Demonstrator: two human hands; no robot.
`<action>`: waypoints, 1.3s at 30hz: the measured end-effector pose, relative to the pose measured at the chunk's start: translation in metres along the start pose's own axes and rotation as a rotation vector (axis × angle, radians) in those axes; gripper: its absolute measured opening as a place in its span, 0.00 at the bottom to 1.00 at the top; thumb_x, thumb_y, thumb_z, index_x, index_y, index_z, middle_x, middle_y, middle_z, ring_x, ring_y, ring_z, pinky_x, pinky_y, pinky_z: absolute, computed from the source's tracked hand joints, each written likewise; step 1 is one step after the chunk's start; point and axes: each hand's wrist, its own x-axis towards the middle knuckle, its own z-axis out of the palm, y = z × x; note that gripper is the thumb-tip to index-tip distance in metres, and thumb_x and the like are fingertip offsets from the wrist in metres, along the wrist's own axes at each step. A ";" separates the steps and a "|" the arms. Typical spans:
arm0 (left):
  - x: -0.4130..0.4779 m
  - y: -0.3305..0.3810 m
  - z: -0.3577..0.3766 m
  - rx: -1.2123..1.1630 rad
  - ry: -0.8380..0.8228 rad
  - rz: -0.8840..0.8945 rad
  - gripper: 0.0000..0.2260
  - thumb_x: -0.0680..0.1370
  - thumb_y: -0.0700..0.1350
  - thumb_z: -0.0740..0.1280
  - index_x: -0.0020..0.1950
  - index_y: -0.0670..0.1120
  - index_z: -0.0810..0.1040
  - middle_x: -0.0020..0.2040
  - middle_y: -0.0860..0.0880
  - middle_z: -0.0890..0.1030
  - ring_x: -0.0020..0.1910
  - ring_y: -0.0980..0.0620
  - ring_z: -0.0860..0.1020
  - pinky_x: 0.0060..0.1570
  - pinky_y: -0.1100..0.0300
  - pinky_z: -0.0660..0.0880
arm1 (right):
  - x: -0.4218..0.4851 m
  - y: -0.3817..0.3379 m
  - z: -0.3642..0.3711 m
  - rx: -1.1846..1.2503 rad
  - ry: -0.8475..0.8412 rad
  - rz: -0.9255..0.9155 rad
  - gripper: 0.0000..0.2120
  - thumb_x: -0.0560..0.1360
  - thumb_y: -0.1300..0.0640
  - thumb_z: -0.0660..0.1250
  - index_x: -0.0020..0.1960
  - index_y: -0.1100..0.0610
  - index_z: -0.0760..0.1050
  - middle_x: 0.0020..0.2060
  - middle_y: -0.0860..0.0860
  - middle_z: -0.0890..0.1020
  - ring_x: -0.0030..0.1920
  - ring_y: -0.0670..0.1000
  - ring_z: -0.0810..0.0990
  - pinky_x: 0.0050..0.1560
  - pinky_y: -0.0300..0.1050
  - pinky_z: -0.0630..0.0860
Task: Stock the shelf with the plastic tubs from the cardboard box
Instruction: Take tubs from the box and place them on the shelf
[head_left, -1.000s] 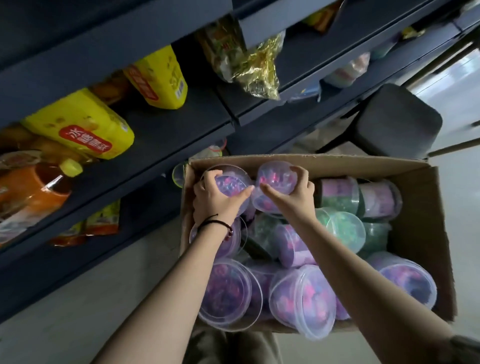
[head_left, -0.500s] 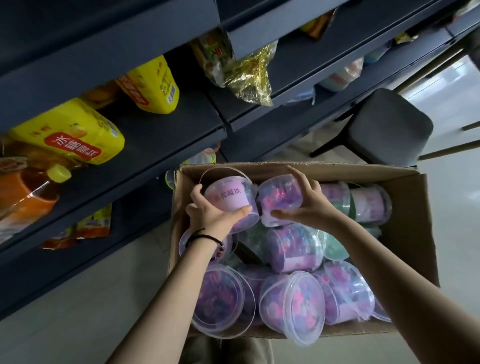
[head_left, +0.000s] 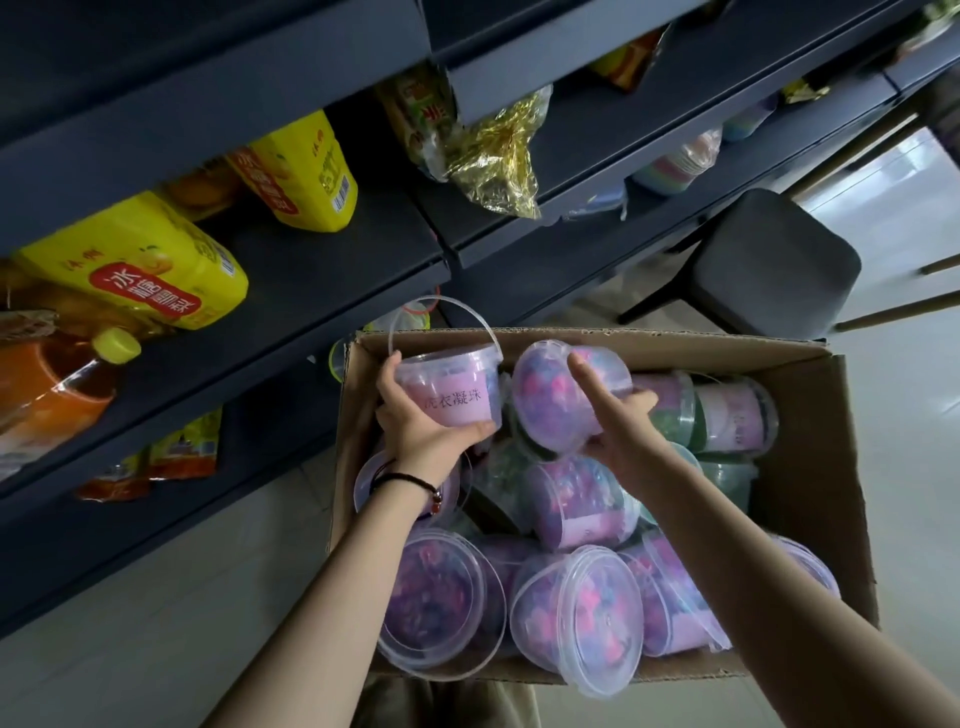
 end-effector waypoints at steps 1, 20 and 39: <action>0.000 0.004 0.003 0.011 -0.021 0.001 0.55 0.59 0.38 0.82 0.75 0.55 0.51 0.69 0.47 0.60 0.62 0.52 0.65 0.57 0.61 0.64 | -0.001 0.002 0.006 0.074 -0.046 0.027 0.46 0.64 0.37 0.74 0.68 0.57 0.55 0.61 0.51 0.64 0.53 0.54 0.80 0.42 0.49 0.83; 0.024 -0.002 0.015 -0.032 -0.049 0.016 0.44 0.66 0.43 0.79 0.73 0.51 0.55 0.65 0.51 0.62 0.64 0.52 0.66 0.64 0.57 0.67 | 0.024 0.013 -0.002 -1.204 0.070 -0.946 0.57 0.53 0.41 0.81 0.76 0.46 0.57 0.73 0.55 0.61 0.73 0.60 0.58 0.68 0.57 0.65; -0.035 0.019 -0.051 -0.151 0.064 0.111 0.38 0.57 0.51 0.82 0.61 0.56 0.66 0.60 0.55 0.72 0.59 0.60 0.74 0.53 0.68 0.75 | -0.055 0.004 -0.003 -0.046 -0.257 -0.254 0.37 0.58 0.28 0.67 0.65 0.37 0.65 0.62 0.48 0.73 0.58 0.51 0.76 0.47 0.48 0.78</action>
